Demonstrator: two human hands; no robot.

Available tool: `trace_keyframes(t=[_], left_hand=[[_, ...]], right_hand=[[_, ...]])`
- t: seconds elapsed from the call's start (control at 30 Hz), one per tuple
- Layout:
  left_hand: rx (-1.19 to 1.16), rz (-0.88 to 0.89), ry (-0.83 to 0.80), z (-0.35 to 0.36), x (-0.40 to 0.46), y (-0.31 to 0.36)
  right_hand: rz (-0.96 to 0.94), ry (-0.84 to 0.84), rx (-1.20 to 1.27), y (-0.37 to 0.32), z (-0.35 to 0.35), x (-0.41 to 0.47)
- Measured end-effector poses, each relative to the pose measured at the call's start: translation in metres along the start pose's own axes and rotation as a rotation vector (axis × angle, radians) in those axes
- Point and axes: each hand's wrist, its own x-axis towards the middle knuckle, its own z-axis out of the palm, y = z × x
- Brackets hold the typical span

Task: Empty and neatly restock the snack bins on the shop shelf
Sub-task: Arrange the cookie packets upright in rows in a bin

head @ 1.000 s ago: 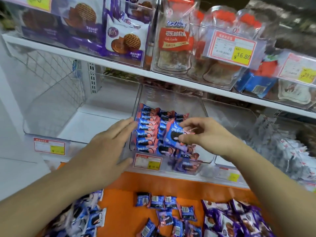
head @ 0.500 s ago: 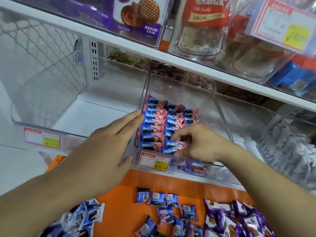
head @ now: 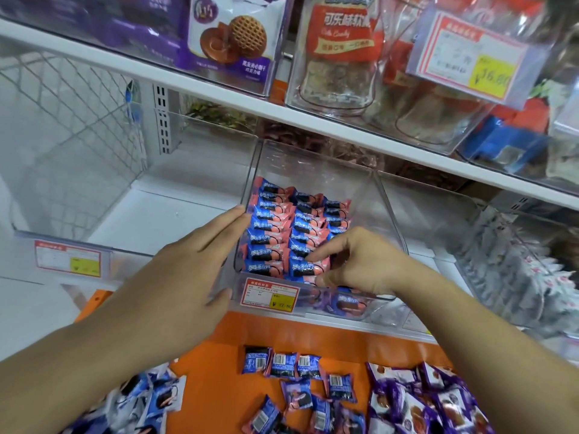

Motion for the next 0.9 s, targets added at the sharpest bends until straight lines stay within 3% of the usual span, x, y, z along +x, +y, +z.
trace_keyframes(t=[0.43,0.67,0.9], left_hand=[[-0.013,0.023,0.025,0.003,-0.001,-0.003],[0.001,0.004,-0.002,0.002,-0.001,-0.001],[0.006,0.0,-0.004,0.001,0.0,0.0]], right_hand=[[-0.024,-0.082,-0.156,-0.002,-0.008,0.004],[-0.025,0.05,-0.081,0.002,0.003,0.007],[-0.055,0.097,-0.201,0.004,0.011,0.009]])
